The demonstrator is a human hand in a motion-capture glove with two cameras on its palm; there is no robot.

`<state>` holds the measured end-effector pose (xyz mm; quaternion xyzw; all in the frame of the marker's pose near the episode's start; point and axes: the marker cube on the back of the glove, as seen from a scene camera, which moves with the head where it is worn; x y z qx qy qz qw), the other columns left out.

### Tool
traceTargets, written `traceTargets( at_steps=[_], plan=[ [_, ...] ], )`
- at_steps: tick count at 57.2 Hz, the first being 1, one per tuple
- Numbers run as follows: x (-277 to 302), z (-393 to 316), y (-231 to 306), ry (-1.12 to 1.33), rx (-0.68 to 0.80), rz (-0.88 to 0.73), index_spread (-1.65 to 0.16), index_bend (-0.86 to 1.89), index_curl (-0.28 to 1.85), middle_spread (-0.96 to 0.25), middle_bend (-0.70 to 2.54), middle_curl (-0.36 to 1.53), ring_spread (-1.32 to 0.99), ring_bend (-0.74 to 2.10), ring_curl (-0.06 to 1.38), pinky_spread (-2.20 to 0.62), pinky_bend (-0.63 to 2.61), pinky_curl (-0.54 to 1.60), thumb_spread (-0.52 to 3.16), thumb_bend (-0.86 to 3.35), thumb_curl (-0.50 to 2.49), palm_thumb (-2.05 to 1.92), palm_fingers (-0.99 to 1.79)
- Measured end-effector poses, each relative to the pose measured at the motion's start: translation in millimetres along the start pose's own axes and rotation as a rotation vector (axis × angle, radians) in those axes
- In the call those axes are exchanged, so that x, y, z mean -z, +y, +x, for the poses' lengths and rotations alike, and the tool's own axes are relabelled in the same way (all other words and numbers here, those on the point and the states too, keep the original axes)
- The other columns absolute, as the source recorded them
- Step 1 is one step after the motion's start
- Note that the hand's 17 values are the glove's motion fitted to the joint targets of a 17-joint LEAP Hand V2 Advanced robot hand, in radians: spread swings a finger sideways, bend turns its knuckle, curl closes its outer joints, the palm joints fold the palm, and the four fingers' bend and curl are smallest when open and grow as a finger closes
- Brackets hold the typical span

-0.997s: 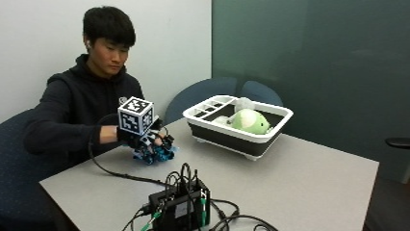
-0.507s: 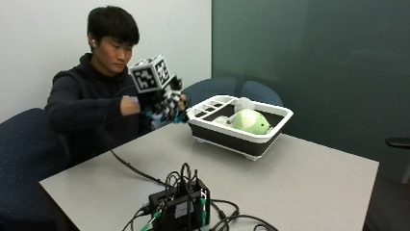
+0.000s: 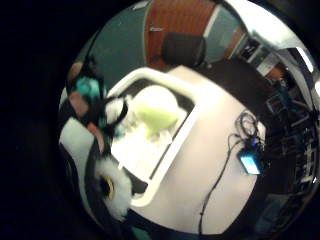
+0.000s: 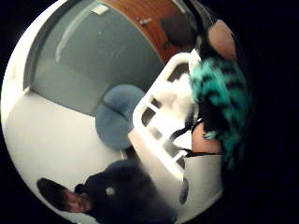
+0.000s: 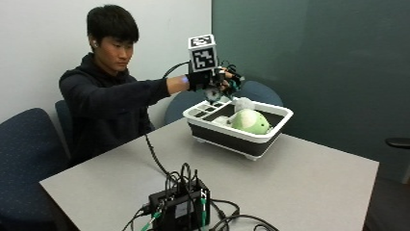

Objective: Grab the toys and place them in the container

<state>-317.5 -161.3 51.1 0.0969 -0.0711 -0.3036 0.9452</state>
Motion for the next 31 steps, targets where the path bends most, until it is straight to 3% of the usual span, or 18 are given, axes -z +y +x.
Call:
traceTargets(
  at_steps=[2, 5, 8, 17, 31],
  plan=[
    [-6.4, 1.3, 3.5, -0.017, 0.024, -0.077, -0.32, 0.21, 0.36, -0.17, 0.37, 0.62, -0.32, 1.37, 0.61, -0.41, 1.26, 0.5, 0.89, 0.15, 0.89, 0.63, 0.62],
    [-5.4, 6.1, 9.5, -0.039, 0.03, -0.1, -0.33, 0.27, 0.4, -0.16, 0.21, 0.58, -0.25, 1.09, 0.56, -0.28, 1.19, 0.52, 1.03, 0.06, 0.8, 0.47, -0.09],
    [4.8, 16.4, 16.6, -0.045, 0.028, -0.058, -0.34, 0.28, 0.38, -0.14, 0.17, 0.53, -0.17, 0.81, 0.48, -0.19, 1.11, 0.47, 1.1, 0.0, 0.73, 0.38, -0.26],
    [58.9, 50.2, 51.6, -0.119, 0.025, 0.091, -0.35, 0.27, 0.36, -0.11, 0.13, 0.44, -0.08, 0.49, 0.3, -0.06, 0.95, 0.36, 1.22, -0.04, 0.59, 0.24, -0.17],
    [118.7, 121.5, 139.6, -0.107, -0.023, 0.263, -0.34, 0.31, 0.4, -0.12, 0.18, 0.4, -0.05, 0.43, 0.27, 0.0, 0.78, 0.3, 1.31, -0.02, 0.46, 0.16, 0.0]
  ],
)
